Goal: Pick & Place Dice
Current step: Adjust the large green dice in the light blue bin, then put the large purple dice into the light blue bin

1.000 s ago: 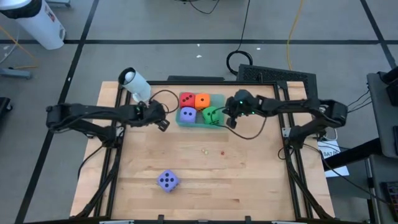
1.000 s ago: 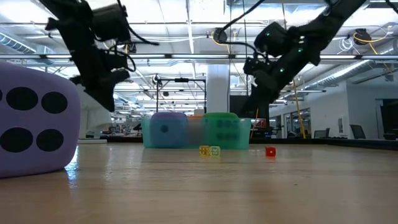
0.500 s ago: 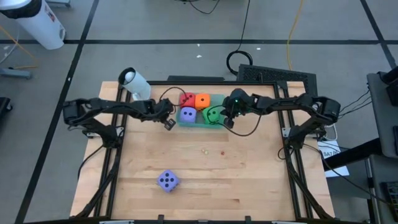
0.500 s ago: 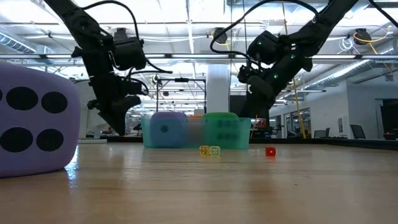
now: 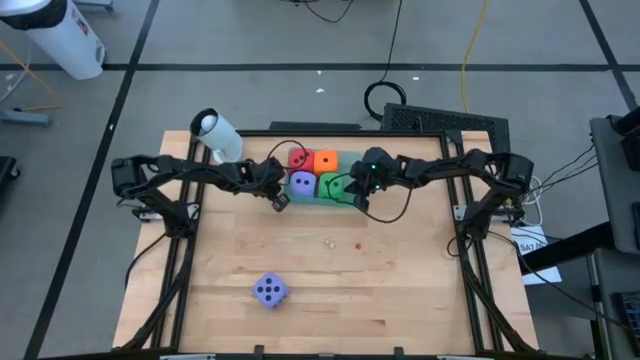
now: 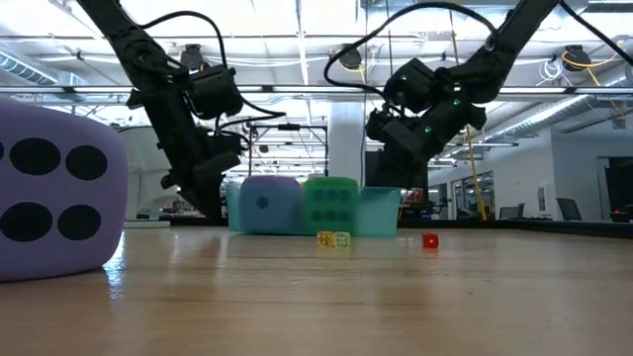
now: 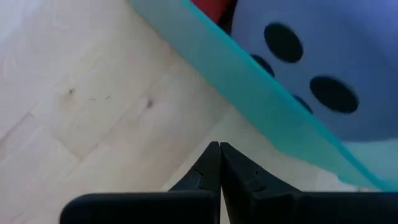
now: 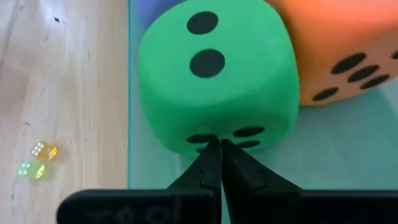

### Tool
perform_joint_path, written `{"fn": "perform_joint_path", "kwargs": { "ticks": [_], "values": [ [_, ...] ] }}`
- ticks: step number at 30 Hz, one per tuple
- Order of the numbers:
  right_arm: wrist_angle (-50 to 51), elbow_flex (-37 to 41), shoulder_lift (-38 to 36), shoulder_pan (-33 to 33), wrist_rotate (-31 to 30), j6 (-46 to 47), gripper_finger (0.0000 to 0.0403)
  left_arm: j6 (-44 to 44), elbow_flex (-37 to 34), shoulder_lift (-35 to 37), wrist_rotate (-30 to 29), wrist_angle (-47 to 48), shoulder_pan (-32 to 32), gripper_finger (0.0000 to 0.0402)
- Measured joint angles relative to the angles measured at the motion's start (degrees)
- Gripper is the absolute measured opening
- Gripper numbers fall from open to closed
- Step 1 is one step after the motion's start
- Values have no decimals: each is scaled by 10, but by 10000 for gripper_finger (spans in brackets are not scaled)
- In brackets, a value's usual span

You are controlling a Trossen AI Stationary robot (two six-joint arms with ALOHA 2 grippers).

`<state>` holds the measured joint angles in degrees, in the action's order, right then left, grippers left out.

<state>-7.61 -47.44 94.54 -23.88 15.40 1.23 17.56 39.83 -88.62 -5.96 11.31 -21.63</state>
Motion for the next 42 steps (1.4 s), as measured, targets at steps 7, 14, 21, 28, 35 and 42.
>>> {"fn": "perform_joint_path", "kwargs": {
  "ticks": [7, 14, 21, 28, 35, 42],
  "values": [
    [0, -36, 36, 4, 7, -2, 0, -3, 0, 0, 5, -2, 1, 3],
    [13, -48, 38, 4, 13, -3, 0, -5, 0, 0, 4, 2, 7, 3],
    [30, -48, 23, 4, 10, 15, 0, -25, 0, 8, -5, 11, 8, 9],
    [79, -47, -15, 16, -56, 12, 0, -31, 0, 63, -31, 65, 8, 9],
    [139, -48, -68, 32, -67, 20, 0, -9, 0, 137, -51, 109, 18, 5],
    [167, -37, -164, 63, -65, 10, 0, -9, 0, 243, -35, 148, 67, 3]
  ]
}}
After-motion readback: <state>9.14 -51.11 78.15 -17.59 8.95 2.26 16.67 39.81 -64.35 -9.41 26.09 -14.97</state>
